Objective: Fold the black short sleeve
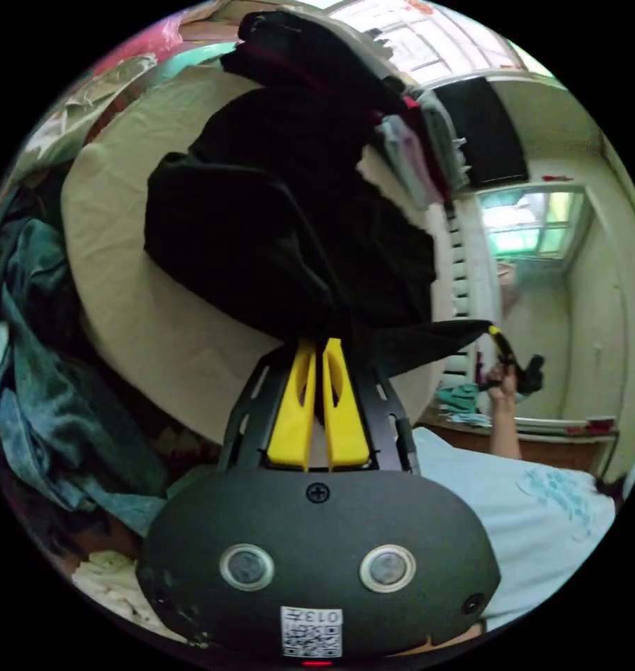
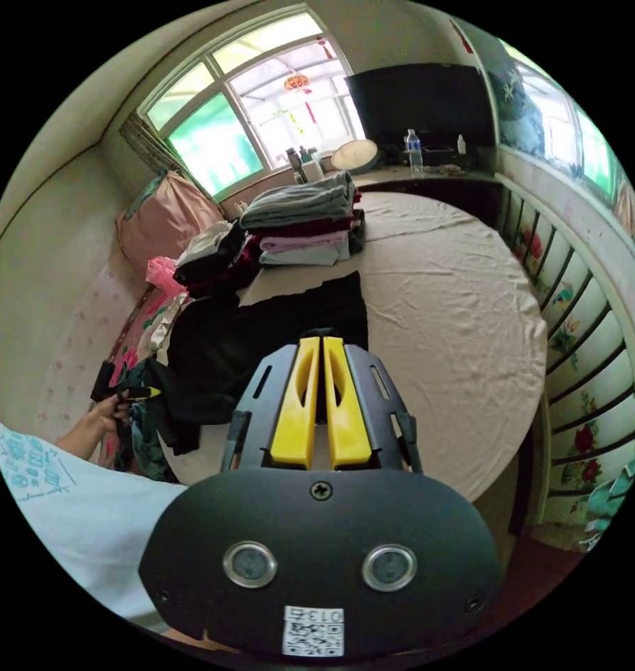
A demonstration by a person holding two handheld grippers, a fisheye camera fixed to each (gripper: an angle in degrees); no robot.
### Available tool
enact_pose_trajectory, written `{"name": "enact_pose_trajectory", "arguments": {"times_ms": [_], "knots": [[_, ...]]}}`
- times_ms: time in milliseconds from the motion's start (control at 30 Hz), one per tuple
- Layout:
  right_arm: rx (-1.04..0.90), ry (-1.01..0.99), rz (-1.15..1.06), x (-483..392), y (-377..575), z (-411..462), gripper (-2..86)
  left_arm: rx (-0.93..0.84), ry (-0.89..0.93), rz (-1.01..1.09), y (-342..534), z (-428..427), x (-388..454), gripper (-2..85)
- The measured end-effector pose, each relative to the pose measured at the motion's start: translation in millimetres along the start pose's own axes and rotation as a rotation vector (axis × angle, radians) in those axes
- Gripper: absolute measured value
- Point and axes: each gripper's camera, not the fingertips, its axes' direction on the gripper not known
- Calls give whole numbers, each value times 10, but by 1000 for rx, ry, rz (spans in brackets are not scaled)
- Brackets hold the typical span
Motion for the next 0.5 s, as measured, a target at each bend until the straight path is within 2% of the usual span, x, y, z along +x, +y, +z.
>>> {"name": "enact_pose_trajectory", "arguments": {"times_ms": [67, 133, 267, 333, 433, 500], "knots": [[80, 59, -63, -57, -4, -337, 4, 55, 145, 71, 89, -294, 8, 6], [153, 67, -91, -86, -29, -647, 3, 213, 313, 249, 231, -935, 169, 4], [378, 88, -194, -302, -97, -1488, 3, 490, 394, 553, 517, -2028, 636, 2], [514, 80, -226, -388, -87, -1875, 3, 686, 404, 790, 826, -2648, 1013, 2], [535, 84, -228, -435, -186, -2279, 3, 785, 401, 873, 1034, -3097, 1244, 2], [623, 51, -281, -515, -132, -2598, 3, 833, 404, 923, 1176, -3282, 1390, 2]]}}
